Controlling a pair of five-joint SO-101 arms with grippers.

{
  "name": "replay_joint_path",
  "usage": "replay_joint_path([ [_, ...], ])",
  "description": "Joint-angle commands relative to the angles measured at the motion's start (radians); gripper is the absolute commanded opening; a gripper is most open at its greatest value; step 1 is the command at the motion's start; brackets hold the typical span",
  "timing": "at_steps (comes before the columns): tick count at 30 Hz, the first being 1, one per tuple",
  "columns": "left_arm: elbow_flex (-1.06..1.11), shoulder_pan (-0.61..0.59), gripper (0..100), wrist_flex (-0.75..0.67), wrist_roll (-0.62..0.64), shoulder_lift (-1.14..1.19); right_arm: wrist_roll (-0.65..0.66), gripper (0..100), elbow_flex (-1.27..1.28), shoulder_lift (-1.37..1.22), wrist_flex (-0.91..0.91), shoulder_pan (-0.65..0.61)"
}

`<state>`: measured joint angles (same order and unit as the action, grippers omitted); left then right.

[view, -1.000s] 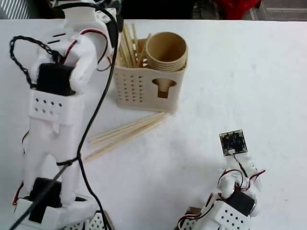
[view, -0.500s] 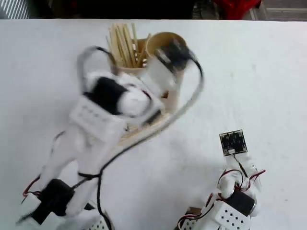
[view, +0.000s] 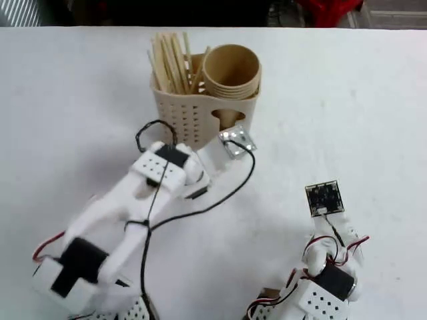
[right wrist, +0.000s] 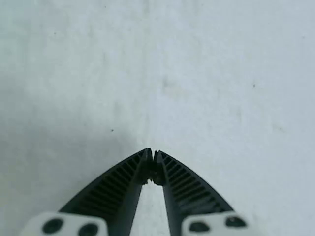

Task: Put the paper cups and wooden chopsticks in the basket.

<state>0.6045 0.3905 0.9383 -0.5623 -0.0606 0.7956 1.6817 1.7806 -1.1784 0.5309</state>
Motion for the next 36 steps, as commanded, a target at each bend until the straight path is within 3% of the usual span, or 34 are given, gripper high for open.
replay_joint_path([
  [1, -0.103, -0.022, 11, -0.006, -0.012, 0.159, 0.008, 1.8, 0.009, 0.01, 0.005, -0.001],
  [9, -0.307, -0.024, 7, 0.138, -0.005, 0.355, 0.008, 1.8, 0.009, 0.007, 0.005, -0.001],
  [20, -0.316, -0.022, 2, 0.166, -0.005, 0.358, 0.008, 1.8, 0.009, 0.007, 0.005, -0.001],
  [36, -0.247, -0.021, 2, 0.255, 0.041, -0.085, 0.008, 1.8, 0.009, 0.007, 0.007, -0.001],
])
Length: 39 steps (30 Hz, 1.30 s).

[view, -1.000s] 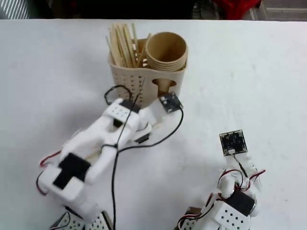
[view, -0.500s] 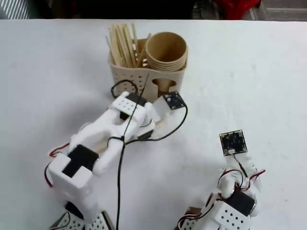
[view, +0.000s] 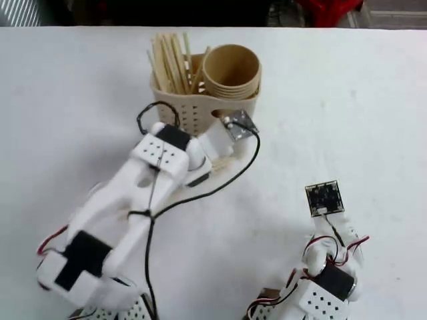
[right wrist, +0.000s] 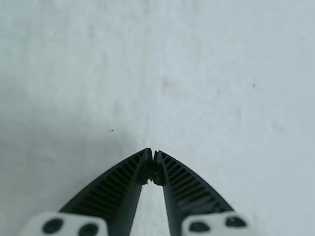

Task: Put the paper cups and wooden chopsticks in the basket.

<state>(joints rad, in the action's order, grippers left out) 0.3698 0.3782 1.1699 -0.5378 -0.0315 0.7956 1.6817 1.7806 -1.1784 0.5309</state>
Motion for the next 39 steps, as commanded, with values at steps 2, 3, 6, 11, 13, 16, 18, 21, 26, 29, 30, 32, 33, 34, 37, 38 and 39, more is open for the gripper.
replay_joint_path([
  [2, -0.055, -0.002, 2, 0.068, 0.018, -0.174, 0.008, 1.8, 0.009, 0.008, 0.007, -0.001],
  [3, -0.086, -0.001, 2, 0.094, 0.018, -0.209, 0.008, 1.8, 0.009, 0.008, 0.007, -0.001],
  [6, -0.222, -0.004, 2, 0.173, 0.023, -0.312, 0.008, 1.8, 0.009, 0.008, 0.007, -0.001],
  [11, -0.486, -0.01, 2, 0.23, 0.112, -0.414, 0.008, 1.8, 0.009, 0.008, 0.007, -0.001],
  [13, -0.566, -0.01, 2, 0.183, 0.141, -0.415, 0.008, 1.8, 0.009, 0.008, 0.007, -0.001],
  [16, -0.601, -0.012, 2, 0.023, 0.183, -0.414, 0.008, 1.8, 0.009, 0.008, 0.007, -0.001],
  [18, -0.595, -0.027, 2, -0.117, 0.21, -0.414, 0.008, 1.8, 0.009, 0.008, 0.007, -0.001],
  [21, -0.551, -0.067, 2, -0.354, 0.273, -0.414, 0.008, 1.8, 0.009, 0.008, 0.005, -0.001],
  [26, -0.468, -0.139, 2, -0.643, 0.396, -0.412, 0.008, 1.8, 0.009, 0.007, 0.005, -0.001],
  [29, -0.439, -0.168, 3, -0.677, 0.488, -0.412, 0.008, 1.8, 0.009, 0.007, 0.005, -0.001],
  [30, -0.427, -0.174, 3, -0.677, 0.526, -0.406, 0.008, 1.8, 0.009, 0.007, 0.005, -0.001],
  [32, -0.414, -0.194, 3, -0.683, 0.609, -0.377, 0.008, 1.8, 0.009, 0.007, 0.005, -0.001],
  [33, -0.414, -0.206, 3, -0.683, 0.649, -0.358, 0.008, 1.8, 0.009, 0.007, 0.005, -0.001],
  [34, -0.414, -0.219, 3, -0.683, 0.684, -0.34, 0.008, 1.8, 0.009, 0.007, 0.005, -0.001],
  [37, -0.414, -0.24, 3, -0.678, 0.75, -0.28, 0.008, 1.8, 0.009, 0.007, 0.005, -0.001],
  [38, -0.414, -0.243, 3, -0.677, 0.75, -0.266, 0.008, 1.8, 0.009, 0.007, 0.005, -0.001],
  [39, -0.414, -0.246, 3, -0.677, 0.75, -0.254, 0.008, 1.8, 0.009, 0.007, 0.005, -0.001],
])
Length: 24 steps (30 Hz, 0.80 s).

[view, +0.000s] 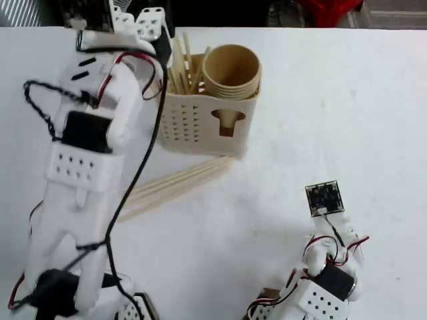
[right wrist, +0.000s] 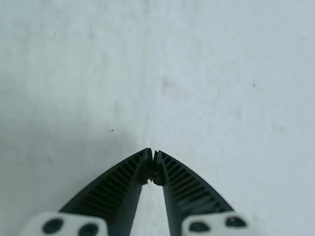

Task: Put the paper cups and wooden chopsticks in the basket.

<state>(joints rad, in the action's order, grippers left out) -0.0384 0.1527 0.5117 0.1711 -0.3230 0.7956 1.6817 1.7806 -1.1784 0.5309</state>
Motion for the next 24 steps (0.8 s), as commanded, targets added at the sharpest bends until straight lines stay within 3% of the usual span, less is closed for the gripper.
replay_joint_path([
  [1, -0.006, -0.024, 3, -0.018, 0.041, 0.044, 0.008, 1.8, 0.009, 0.007, 0.005, -0.001],
  [6, -0.017, -0.03, 10, 0.029, 0.043, 0.047, 0.008, 1.8, 0.009, 0.007, 0.005, -0.001],
  [13, -0.101, -0.025, 9, 0.15, 0.041, 0.047, 0.008, 1.8, 0.009, 0.007, 0.005, -0.001],
  [18, -0.157, 0.001, 9, 0.374, 0.026, 0.047, 0.008, 1.8, 0.009, 0.007, 0.005, -0.001],
  [24, -0.19, 0.142, 9, 0.816, -0.336, 0.047, 0.008, 1.8, 0.009, 0.007, 0.005, -0.001],
])
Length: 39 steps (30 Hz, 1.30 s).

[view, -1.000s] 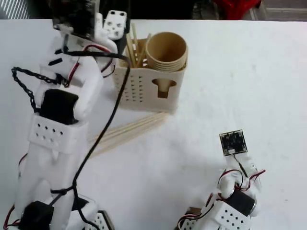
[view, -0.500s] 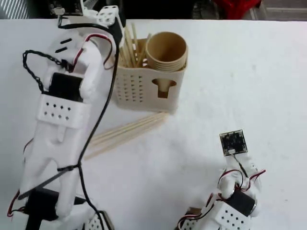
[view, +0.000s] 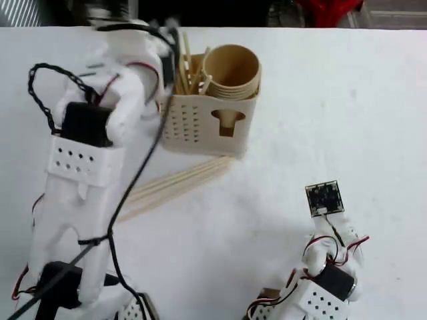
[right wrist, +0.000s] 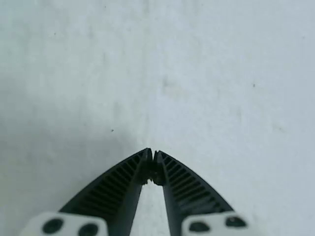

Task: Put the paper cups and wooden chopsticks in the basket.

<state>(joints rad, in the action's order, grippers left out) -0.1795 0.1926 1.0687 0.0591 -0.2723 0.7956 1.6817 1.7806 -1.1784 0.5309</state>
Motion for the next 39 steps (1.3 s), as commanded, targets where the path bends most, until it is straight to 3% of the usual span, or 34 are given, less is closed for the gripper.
replay_joint_path([
  [1, -0.046, 0.131, 9, 0.311, -0.252, 0.004, 0.008, 1.8, 0.009, 0.007, 0.005, -0.001],
  [4, 0.023, 0.202, 9, 0.405, -0.276, -0.001, 0.008, 1.8, 0.009, 0.008, 0.007, -0.001],
  [7, 0.176, 0.275, 9, 0.371, -0.285, 0.005, 0.008, 1.8, 0.009, 0.008, 0.007, -0.001],
  [13, 0.609, 0.389, 9, 0.092, -0.451, 0.005, 0.008, 1.8, 0.009, 0.008, 0.007, -0.001],
  [19, 0.83, 0.303, 9, -0.149, -0.5, 0.008, 0.008, 1.8, 0.009, 0.008, 0.007, -0.001],
  [24, 0.845, 0.234, 10, -0.192, -0.499, 0.045, 0.008, 1.8, 0.009, 0.01, 0.007, -0.001],
  [32, 0.718, 0.231, 9, -0.181, -0.499, 0.298, 0.008, 1.8, 0.009, 0.01, 0.005, -0.001],
  [39, 0.681, 0.229, 9, -0.114, -0.494, 0.302, 0.008, 1.8, 0.009, 0.01, 0.005, -0.001],
])
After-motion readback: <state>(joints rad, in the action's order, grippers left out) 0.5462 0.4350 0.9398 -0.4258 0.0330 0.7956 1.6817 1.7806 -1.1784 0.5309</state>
